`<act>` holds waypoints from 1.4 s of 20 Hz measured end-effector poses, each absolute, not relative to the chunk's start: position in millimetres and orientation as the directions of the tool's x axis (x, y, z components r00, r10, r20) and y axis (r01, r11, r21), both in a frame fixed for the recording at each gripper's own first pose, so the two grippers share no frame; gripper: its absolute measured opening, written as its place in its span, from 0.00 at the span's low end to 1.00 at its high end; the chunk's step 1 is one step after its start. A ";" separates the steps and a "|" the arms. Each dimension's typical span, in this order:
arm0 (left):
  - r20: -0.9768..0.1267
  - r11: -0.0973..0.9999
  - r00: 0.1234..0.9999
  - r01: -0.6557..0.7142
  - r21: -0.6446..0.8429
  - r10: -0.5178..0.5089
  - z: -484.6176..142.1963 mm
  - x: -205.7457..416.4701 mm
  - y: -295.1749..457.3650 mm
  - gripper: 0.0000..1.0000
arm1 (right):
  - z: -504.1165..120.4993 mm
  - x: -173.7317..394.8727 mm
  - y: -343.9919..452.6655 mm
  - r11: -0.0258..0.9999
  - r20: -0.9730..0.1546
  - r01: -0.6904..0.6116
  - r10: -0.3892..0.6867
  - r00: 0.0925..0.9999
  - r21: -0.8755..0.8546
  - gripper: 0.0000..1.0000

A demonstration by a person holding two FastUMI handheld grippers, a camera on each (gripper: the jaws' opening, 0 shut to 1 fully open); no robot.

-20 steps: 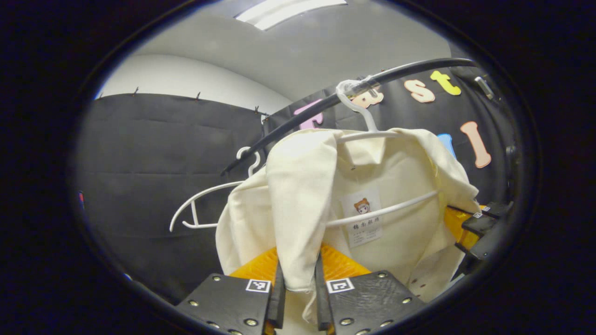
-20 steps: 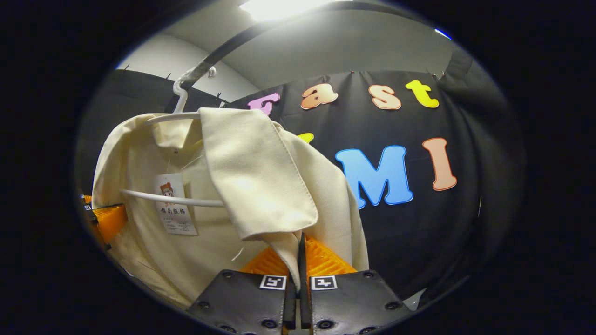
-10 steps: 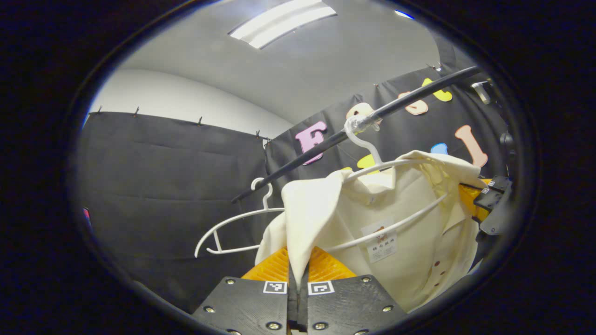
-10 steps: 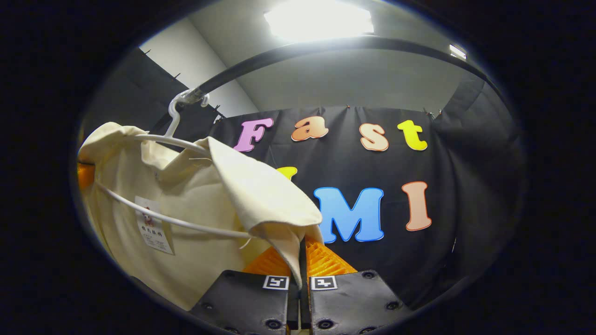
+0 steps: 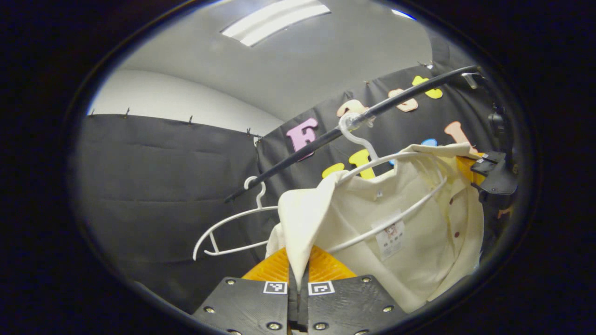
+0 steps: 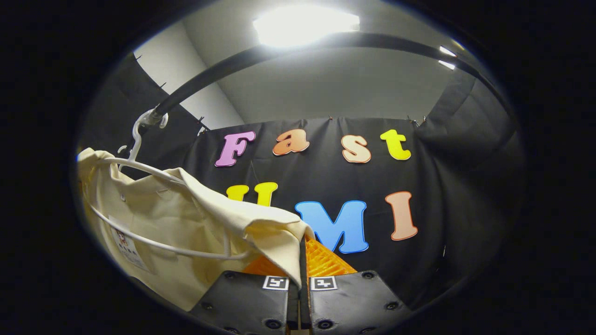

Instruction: Grasp the clothes on the hanger with both hands and then place them into the laundry hamper below.

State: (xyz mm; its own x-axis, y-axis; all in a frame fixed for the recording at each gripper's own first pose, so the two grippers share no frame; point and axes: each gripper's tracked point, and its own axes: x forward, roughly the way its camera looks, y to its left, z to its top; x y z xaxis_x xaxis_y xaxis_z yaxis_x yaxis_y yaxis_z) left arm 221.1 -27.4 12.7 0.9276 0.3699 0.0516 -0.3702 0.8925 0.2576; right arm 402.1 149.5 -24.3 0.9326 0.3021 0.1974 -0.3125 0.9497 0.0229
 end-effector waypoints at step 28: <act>0.053 0.895 0.920 -0.391 0.215 0.389 32.5 243.4 69.3 0.01 | -54.2 473.1 175.4 0.932 0.083 -0.362 0.359 0.929 0.016 0.03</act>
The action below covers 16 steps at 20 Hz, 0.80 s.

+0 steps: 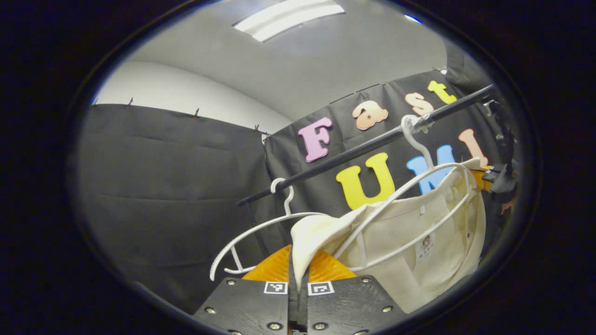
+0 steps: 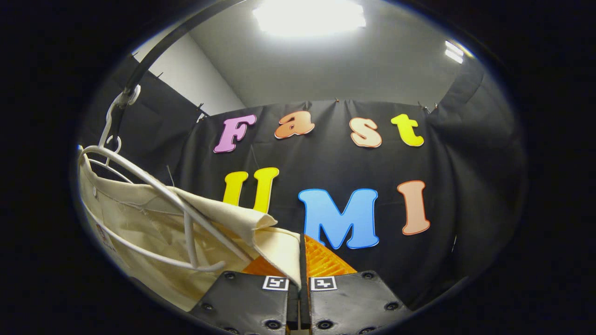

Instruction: Grasp the clothes on the hanger with both hands and then place them into the laundry hamper below.

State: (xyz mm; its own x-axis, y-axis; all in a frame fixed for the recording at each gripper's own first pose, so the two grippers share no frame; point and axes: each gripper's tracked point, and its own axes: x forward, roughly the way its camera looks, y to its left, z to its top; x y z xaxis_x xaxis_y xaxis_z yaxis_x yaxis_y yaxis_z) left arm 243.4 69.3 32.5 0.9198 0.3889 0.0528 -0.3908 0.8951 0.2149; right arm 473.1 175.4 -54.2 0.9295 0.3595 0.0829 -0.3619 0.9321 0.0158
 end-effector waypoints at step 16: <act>0.032 0.920 0.941 -0.336 0.201 0.337 35.6 246.6 81.7 0.01 | -75.3 476.1 196.2 0.872 0.100 -0.485 0.490 0.866 -0.073 0.04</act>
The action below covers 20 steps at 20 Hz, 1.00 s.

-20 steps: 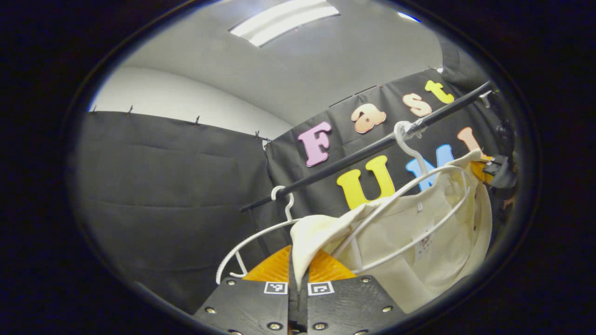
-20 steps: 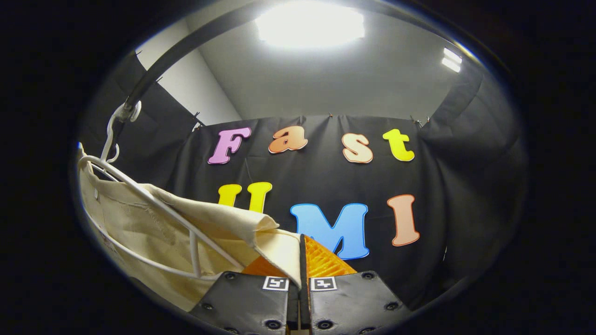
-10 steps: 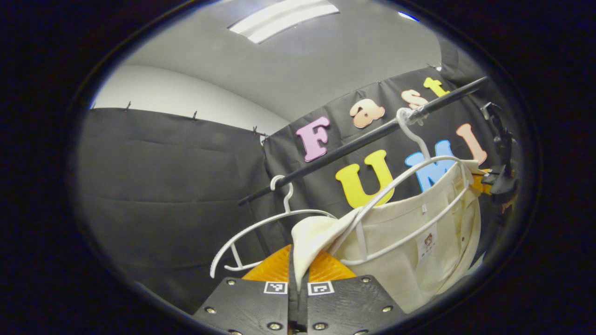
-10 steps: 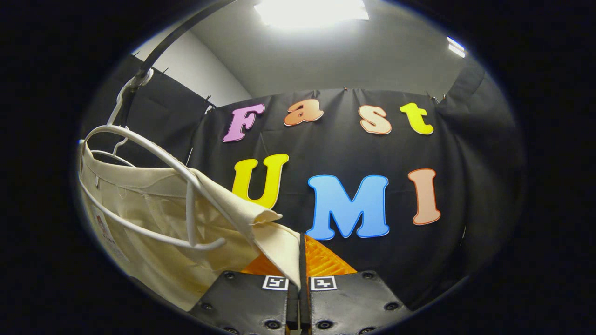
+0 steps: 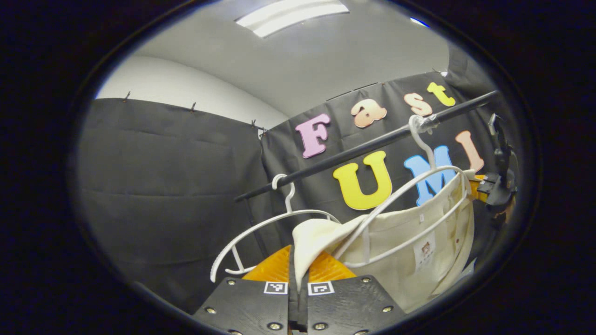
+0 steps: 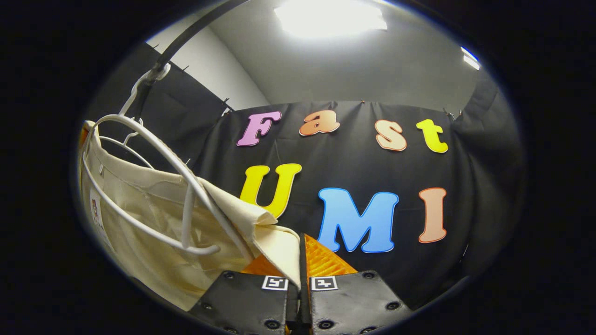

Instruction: Grasp the clothes on the hanger with both hands and then place them into the laundry hamper below.

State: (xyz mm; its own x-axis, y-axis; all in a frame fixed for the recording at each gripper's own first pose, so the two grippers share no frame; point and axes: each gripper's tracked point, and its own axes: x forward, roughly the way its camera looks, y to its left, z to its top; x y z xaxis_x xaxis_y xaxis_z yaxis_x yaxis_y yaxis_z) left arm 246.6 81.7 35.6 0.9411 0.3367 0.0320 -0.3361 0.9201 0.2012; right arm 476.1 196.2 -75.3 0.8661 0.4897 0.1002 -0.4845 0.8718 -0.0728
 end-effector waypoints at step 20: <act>0.034 0.971 0.973 -0.230 0.072 0.228 40.5 245.4 91.8 0.00 | -113.6 449.3 218.1 0.780 0.017 -0.607 0.612 0.790 0.153 0.04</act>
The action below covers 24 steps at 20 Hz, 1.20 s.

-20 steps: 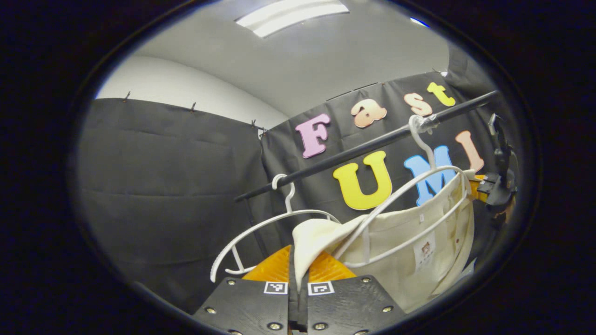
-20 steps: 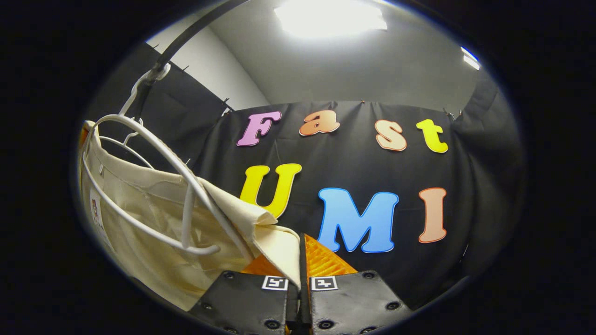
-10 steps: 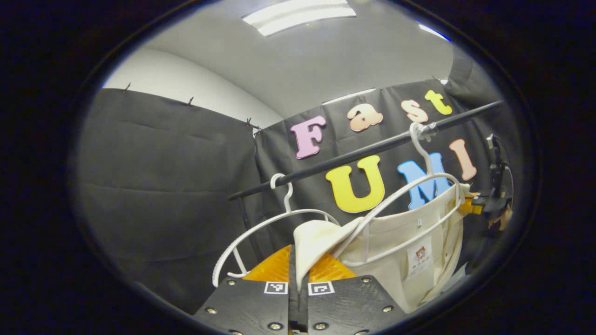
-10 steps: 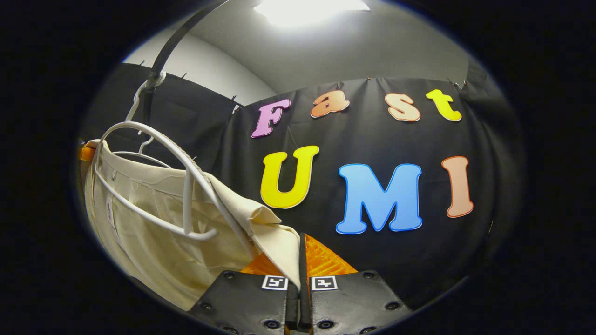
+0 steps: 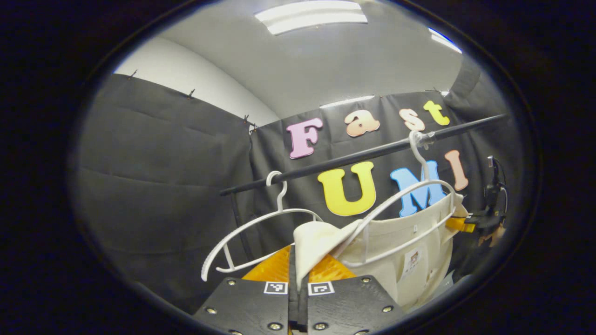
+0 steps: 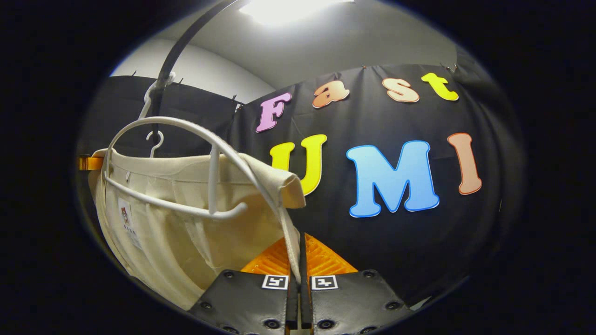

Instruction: Grasp the clothes on the hanger with both hands and then place them into the laundry hamper below.

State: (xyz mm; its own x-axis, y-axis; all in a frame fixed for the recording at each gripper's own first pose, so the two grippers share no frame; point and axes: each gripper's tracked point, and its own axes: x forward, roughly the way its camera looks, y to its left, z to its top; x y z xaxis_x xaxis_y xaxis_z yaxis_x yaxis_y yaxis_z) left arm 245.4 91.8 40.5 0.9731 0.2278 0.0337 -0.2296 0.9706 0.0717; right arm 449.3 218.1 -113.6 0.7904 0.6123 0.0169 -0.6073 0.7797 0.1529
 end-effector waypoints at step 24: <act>-0.191 0.997 0.981 -0.044 -0.058 0.032 -111.9 205.3 65.2 0.01 | -232.6 313.9 277.2 0.743 -0.268 -0.554 0.660 0.702 0.376 0.07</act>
State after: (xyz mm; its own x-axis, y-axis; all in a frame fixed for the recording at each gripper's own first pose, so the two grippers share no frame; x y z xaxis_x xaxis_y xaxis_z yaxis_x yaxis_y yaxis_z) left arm 205.3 65.2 -111.9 0.9810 0.0323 -0.1913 -0.0442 0.9973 -0.0581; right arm 313.9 277.2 -232.6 0.7020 0.6597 -0.2684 -0.5540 0.7426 0.3762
